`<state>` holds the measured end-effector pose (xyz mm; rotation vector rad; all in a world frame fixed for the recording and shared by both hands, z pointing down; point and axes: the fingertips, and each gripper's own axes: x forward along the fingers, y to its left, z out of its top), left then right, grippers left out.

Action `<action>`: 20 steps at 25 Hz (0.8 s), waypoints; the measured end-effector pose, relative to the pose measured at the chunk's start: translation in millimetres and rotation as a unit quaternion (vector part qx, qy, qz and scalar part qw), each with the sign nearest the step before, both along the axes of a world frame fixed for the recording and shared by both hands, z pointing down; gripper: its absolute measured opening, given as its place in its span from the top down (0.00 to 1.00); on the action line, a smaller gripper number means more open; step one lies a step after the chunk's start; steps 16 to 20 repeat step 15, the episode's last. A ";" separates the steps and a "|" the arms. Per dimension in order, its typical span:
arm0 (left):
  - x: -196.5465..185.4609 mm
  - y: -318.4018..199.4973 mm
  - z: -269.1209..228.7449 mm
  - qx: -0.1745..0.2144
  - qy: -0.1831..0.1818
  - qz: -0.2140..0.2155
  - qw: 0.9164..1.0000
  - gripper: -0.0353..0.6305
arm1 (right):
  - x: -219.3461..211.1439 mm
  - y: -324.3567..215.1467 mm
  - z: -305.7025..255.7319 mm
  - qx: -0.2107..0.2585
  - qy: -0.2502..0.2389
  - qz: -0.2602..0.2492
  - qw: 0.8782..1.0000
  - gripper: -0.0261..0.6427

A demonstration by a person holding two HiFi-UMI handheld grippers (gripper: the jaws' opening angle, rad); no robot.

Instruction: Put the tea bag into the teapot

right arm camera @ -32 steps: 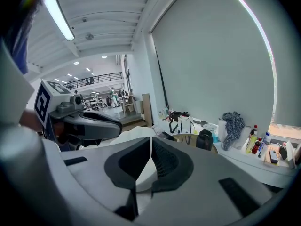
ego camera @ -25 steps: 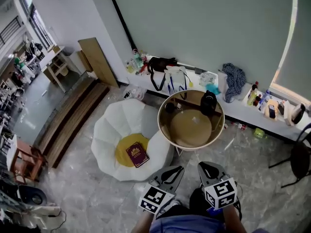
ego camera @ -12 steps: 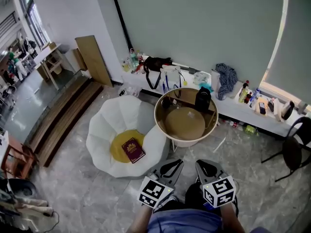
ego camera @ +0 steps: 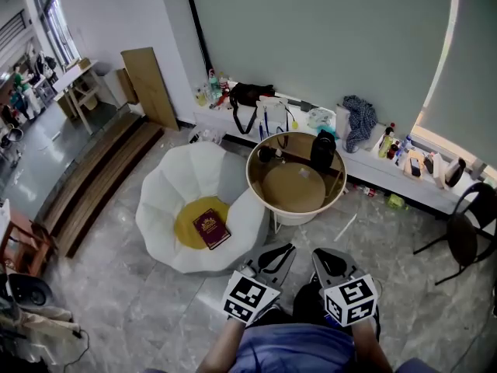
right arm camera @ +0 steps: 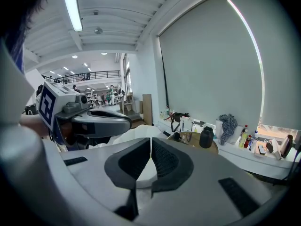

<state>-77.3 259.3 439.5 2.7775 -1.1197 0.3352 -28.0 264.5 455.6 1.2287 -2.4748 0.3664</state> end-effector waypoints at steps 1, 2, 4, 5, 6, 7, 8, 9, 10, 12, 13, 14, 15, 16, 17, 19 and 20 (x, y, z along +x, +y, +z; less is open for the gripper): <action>-0.9 2.0 -0.6 -0.001 0.001 -0.001 1.000 0.92 | -0.4 2.0 -0.6 0.000 0.000 0.000 1.000 0.92; -2.1 3.8 -1.0 -0.001 0.003 -0.003 1.000 0.92 | -0.8 3.6 -0.6 0.001 0.000 -0.001 1.000 0.92; -5.5 6.7 -1.5 0.000 0.010 -0.008 1.000 0.92 | -1.8 6.0 0.4 0.002 0.001 -0.001 1.000 0.92; -6.9 7.6 -2.2 0.001 0.014 -0.010 1.000 0.92 | -2.1 6.5 0.5 0.002 0.001 -0.001 1.000 0.92; -7.8 8.1 -3.1 0.002 0.017 -0.011 1.000 0.92 | -2.1 6.7 0.4 0.003 0.001 -0.001 1.000 0.92; -8.0 8.6 -3.8 0.002 0.019 -0.011 1.000 0.92 | -1.8 6.8 0.3 0.003 0.001 -0.002 1.000 0.92; -7.8 9.1 -4.1 0.003 0.020 -0.010 1.000 0.92 | -1.3 7.0 0.5 0.003 0.001 -0.002 1.000 0.92; -7.2 9.8 -4.1 0.003 0.020 -0.008 1.000 0.92 | -0.5 7.2 1.0 0.003 0.000 -0.002 1.000 0.92; -6.4 10.6 -3.9 0.004 0.019 -0.006 1.000 0.92 | 0.3 7.4 1.6 0.004 0.000 -0.001 1.000 0.92; -5.1 12.1 -4.7 0.004 0.015 -0.001 1.000 0.92 | 1.8 7.0 1.6 0.006 -0.001 -0.001 1.000 0.92; -4.6 12.5 -5.8 0.004 0.014 0.002 1.000 0.92 | 2.3 6.2 0.6 0.008 -0.001 -0.001 1.000 0.92; -4.3 12.7 -7.4 0.004 0.013 0.005 1.000 0.92 | 2.7 5.3 -0.7 0.009 -0.001 -0.001 1.000 0.92; -4.1 12.7 -9.0 0.004 0.013 0.007 1.000 0.92 | 3.1 4.3 -2.2 0.011 -0.001 -0.001 1.000 0.92; -4.1 12.7 -9.0 0.004 0.013 0.007 1.000 0.92 | 3.1 4.3 -2.2 0.011 -0.001 -0.001 1.000 0.92; -4.1 12.7 -9.0 0.004 0.013 0.007 1.000 0.92 | 3.1 4.3 -2.2 0.011 -0.001 -0.001 1.000 0.92; -4.1 12.7 -9.0 0.004 0.013 0.007 1.000 0.92 | 3.1 4.3 -2.2 0.011 -0.001 -0.001 1.000 0.92; -4.1 12.7 -9.0 0.004 0.013 0.007 1.000 0.92 | 3.1 4.3 -2.2 0.011 -0.001 -0.001 1.000 0.92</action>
